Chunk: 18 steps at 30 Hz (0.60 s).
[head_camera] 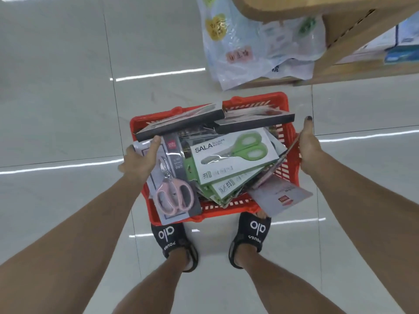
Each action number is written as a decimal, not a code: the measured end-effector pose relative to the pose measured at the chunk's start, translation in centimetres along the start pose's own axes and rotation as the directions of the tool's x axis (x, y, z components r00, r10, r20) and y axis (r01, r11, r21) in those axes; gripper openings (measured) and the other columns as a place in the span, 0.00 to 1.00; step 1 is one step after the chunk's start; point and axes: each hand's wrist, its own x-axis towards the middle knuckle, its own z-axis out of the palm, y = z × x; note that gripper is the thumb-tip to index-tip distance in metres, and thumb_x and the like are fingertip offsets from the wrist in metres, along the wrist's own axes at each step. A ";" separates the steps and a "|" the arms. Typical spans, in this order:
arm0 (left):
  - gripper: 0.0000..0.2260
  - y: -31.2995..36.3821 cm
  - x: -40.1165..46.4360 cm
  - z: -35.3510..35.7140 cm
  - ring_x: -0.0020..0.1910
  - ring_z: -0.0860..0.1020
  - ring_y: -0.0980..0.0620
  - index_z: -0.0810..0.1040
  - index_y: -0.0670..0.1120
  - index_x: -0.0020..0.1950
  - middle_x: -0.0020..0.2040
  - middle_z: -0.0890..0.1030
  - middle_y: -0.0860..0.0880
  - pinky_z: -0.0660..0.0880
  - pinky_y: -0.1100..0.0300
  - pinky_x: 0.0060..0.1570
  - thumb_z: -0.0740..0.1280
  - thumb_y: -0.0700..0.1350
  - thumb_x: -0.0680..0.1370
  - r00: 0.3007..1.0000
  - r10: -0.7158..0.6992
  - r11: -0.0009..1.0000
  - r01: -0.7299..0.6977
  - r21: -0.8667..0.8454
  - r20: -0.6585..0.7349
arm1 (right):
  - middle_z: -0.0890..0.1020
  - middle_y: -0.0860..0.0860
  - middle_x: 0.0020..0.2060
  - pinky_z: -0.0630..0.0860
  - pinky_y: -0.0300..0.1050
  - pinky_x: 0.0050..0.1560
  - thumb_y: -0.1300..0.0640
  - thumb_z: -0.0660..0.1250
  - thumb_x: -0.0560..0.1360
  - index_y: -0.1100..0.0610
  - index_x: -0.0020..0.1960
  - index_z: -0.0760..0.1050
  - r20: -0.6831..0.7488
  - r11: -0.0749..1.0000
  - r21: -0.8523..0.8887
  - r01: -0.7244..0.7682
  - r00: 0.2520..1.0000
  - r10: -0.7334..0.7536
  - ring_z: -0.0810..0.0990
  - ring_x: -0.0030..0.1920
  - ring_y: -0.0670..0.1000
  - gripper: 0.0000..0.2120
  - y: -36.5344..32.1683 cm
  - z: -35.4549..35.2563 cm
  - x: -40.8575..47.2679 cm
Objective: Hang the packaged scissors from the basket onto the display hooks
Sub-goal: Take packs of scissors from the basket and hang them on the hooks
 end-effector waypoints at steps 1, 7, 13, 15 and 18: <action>0.47 -0.2 0.1 0.1 0.80 0.61 0.34 0.60 0.46 0.84 0.80 0.68 0.39 0.61 0.37 0.77 0.57 0.78 0.76 1.000 -0.021 1.000 0.021 -0.023 -0.005 | 0.85 0.59 0.56 0.75 0.59 0.69 0.23 0.48 0.76 0.55 0.64 0.81 0.027 1.000 0.019 -0.009 1.000 0.009 0.84 0.55 0.59 0.42 0.1 0.0 0.3; 0.59 -0.3 0.6 -0.2 0.74 0.73 0.36 0.65 0.47 0.81 0.76 0.74 0.40 0.68 0.36 0.75 0.51 0.87 0.64 0.980 -0.122 0.957 0.159 -0.244 0.158 | 0.87 0.57 0.55 0.77 0.60 0.68 0.35 0.57 0.81 0.53 0.62 0.83 0.096 0.999 0.045 0.018 0.995 -0.022 0.85 0.57 0.60 0.27 1.0 -0.2 0.8; 0.38 -0.3 0.2 -2.7 0.52 0.80 0.45 0.80 0.56 0.50 0.44 0.84 0.52 0.72 0.39 0.66 0.46 0.84 0.72 0.944 -0.107 0.939 0.200 -0.279 0.313 | 0.86 0.58 0.56 0.78 0.57 0.66 0.42 0.58 0.81 0.55 0.56 0.83 0.107 0.997 0.080 0.005 0.994 -0.013 0.86 0.53 0.60 0.21 1.2 -0.5 -0.9; 0.37 -0.4 -1.1 -3.5 0.47 0.82 0.47 0.79 0.56 0.49 0.38 0.86 0.51 0.74 0.43 0.60 0.45 0.83 0.73 0.939 -0.122 0.931 0.221 -0.292 0.320 | 0.86 0.59 0.58 0.77 0.59 0.68 0.41 0.58 0.80 0.59 0.61 0.83 0.073 0.995 0.098 -0.032 0.997 0.025 0.85 0.58 0.62 0.26 2.5 -1.4 -2.2; 0.34 -0.9 -4.1 -5.4 0.37 0.86 0.49 0.80 0.56 0.50 0.38 0.88 0.50 0.75 0.49 0.49 0.49 0.81 0.75 0.939 -0.108 0.942 0.202 -0.267 0.328 | 0.88 0.58 0.48 0.79 0.60 0.64 0.40 0.61 0.79 0.57 0.54 0.84 -0.009 0.989 0.133 -0.060 0.998 0.062 0.87 0.51 0.60 0.22 4.1 -3.1 -5.6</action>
